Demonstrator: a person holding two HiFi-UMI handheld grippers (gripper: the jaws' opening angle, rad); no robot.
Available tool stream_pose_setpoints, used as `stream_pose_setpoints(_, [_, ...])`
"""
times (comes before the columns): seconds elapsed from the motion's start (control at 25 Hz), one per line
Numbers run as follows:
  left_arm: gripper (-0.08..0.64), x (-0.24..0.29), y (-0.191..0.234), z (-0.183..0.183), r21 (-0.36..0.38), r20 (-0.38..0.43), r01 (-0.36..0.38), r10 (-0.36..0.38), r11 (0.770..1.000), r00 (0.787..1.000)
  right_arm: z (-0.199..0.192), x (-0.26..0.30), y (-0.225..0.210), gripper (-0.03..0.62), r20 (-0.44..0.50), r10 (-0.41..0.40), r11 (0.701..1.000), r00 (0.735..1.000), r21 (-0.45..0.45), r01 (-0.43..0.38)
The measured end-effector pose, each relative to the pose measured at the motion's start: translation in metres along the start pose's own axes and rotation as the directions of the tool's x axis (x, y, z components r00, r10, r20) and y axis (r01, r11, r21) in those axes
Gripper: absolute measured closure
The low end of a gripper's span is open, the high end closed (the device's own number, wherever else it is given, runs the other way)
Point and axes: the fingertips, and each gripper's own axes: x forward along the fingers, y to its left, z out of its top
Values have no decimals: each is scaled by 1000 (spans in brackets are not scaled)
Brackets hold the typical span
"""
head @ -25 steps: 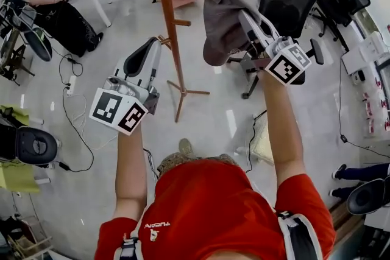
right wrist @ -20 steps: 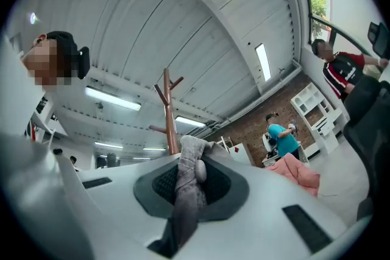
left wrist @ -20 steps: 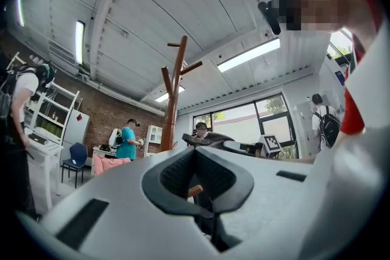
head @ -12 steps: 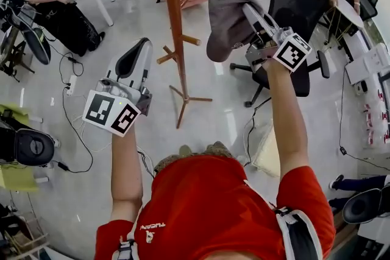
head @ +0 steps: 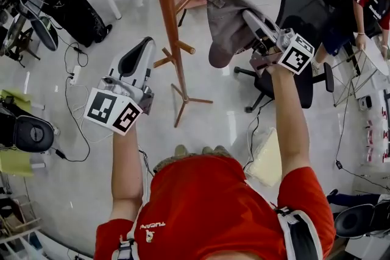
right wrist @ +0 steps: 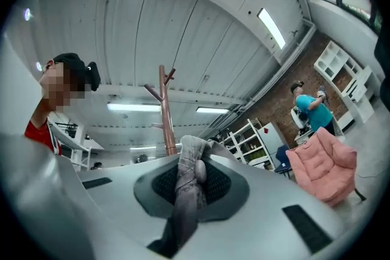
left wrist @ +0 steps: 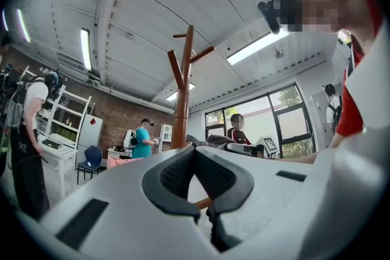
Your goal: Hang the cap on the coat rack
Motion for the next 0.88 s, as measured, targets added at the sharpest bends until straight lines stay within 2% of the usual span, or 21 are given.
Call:
stream_pose_setpoints(0.2, [552, -5, -3, -10, 4, -14, -30, 30, 1000, 999, -29, 9, 2, 554, -93, 78, 997, 993, 28, -76])
stream_pose_setpoints(0.44, [552, -6, -6, -15, 9, -39, -60, 60, 998, 997, -61, 35, 6, 554, -230, 135, 991, 964, 15, -135])
stream_pose_setpoints(0.64, [552, -8, -9, -24, 13, -63, -75, 75, 997, 995, -88, 47, 8, 549, -293, 130, 989, 947, -25, -144])
stream_pose_setpoints(0.68, [552, -8, -10, -26, 11, -68, -76, 77, 997, 995, -91, 47, 5, 533, -296, 116, 991, 948, -35, -132])
stream_pose_setpoints(0.76, [552, -7, -10, -30, 7, -78, -76, 77, 997, 994, -98, 45, -2, 458, -307, 85, 993, 948, -58, -108])
stream_pose_setpoints(0.88, [552, -4, -10, -34, 0, -84, -72, 72, 997, 994, -107, 41, -9, 399, -347, 41, 990, 937, -112, -85])
